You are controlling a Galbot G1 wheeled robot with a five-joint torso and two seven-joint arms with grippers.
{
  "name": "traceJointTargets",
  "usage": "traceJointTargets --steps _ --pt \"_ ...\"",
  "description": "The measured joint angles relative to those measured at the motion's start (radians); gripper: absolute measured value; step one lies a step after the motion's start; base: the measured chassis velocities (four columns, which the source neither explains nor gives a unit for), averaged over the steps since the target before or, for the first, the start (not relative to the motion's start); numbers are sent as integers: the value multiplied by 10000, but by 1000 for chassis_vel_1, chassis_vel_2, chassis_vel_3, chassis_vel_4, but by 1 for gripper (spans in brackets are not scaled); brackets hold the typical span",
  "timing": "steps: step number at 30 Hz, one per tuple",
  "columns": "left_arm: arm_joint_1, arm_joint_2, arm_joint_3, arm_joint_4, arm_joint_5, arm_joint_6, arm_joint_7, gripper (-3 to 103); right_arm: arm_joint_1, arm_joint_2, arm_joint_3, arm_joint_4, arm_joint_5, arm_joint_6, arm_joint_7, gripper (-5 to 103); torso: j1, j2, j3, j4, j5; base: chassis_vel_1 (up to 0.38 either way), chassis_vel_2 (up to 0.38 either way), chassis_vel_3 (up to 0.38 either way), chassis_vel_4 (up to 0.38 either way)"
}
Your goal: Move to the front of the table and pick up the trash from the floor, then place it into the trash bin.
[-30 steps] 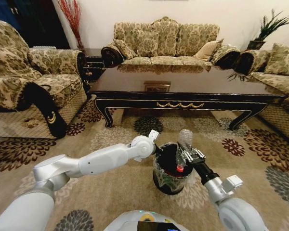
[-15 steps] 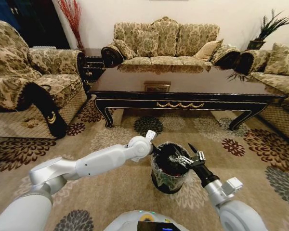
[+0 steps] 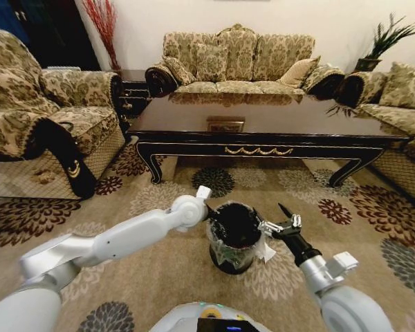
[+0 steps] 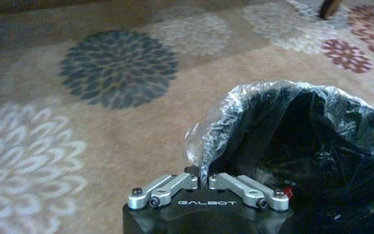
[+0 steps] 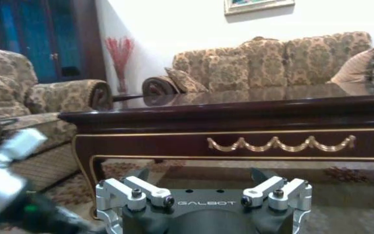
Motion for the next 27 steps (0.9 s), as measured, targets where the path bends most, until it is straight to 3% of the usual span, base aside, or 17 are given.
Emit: traceJointTargets --steps 6,13,17,27 --pt "1733 1424 -1536 -475 451 -1 420 3 731 -410 106 -1038 537 -50 184 100 0 0 0 6 0 0 0 0 0" --pt "3226 2195 -3108 -693 878 -2 1008 3 989 -551 -102 -2008 811 -163 314 100 0 0 0 1 0 0 0 0 0" --pt "4852 2656 -5065 -719 1423 -2 1636 3 1433 -561 -751 -3228 288 15 203 100 0 0 0 5 2 0 0 0 0" --pt "5416 2919 -5767 -753 1478 -1 1873 3 2113 -295 -1734 -5545 -548 337 -85 100 0 0 0 -1 1 0 0 0 0"
